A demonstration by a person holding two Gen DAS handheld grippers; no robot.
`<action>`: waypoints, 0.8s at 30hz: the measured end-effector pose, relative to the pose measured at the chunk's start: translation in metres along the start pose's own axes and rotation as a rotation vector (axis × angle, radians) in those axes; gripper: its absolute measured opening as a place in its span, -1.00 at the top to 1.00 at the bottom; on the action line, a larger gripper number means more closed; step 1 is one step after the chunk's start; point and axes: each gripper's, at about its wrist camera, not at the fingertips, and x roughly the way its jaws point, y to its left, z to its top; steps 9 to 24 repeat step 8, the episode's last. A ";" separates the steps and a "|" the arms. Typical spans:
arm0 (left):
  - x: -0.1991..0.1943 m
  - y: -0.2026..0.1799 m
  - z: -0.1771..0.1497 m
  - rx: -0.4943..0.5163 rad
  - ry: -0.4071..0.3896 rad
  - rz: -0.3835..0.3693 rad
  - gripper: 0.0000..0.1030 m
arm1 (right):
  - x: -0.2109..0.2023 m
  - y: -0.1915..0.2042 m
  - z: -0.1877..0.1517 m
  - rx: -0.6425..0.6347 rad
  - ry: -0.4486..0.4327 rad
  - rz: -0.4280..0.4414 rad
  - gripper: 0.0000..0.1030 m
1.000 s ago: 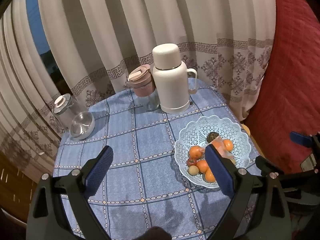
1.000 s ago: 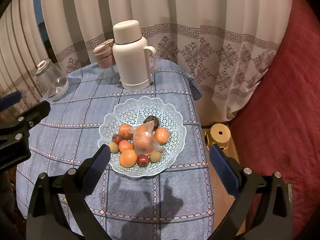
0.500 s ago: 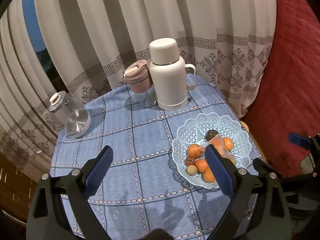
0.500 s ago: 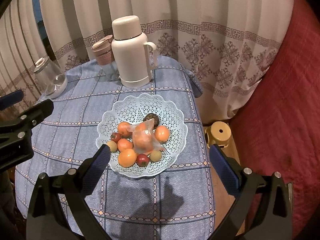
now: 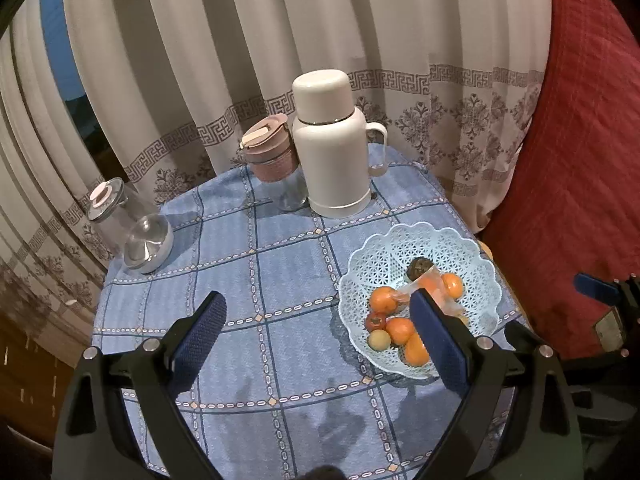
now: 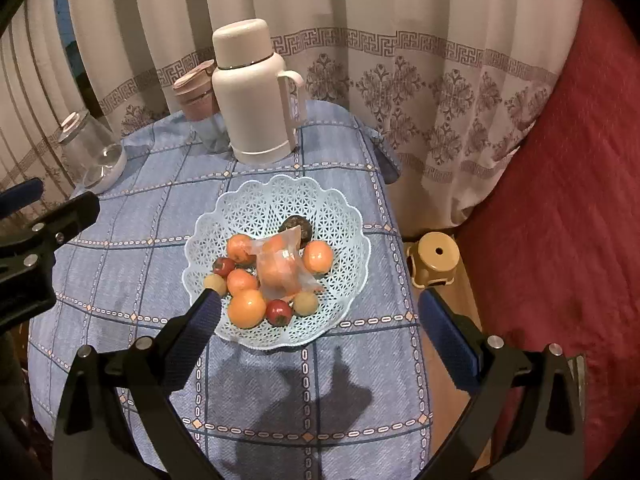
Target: Organize fruits
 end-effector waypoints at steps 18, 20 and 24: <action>0.013 0.017 -0.010 -0.038 0.070 0.007 -0.79 | 0.009 0.015 -0.006 -0.012 0.033 0.015 -0.94; 0.013 0.017 -0.010 -0.038 0.070 0.007 -0.79 | 0.009 0.015 -0.006 -0.012 0.033 0.015 -0.94; 0.013 0.017 -0.010 -0.038 0.070 0.007 -0.79 | 0.009 0.015 -0.006 -0.012 0.033 0.015 -0.94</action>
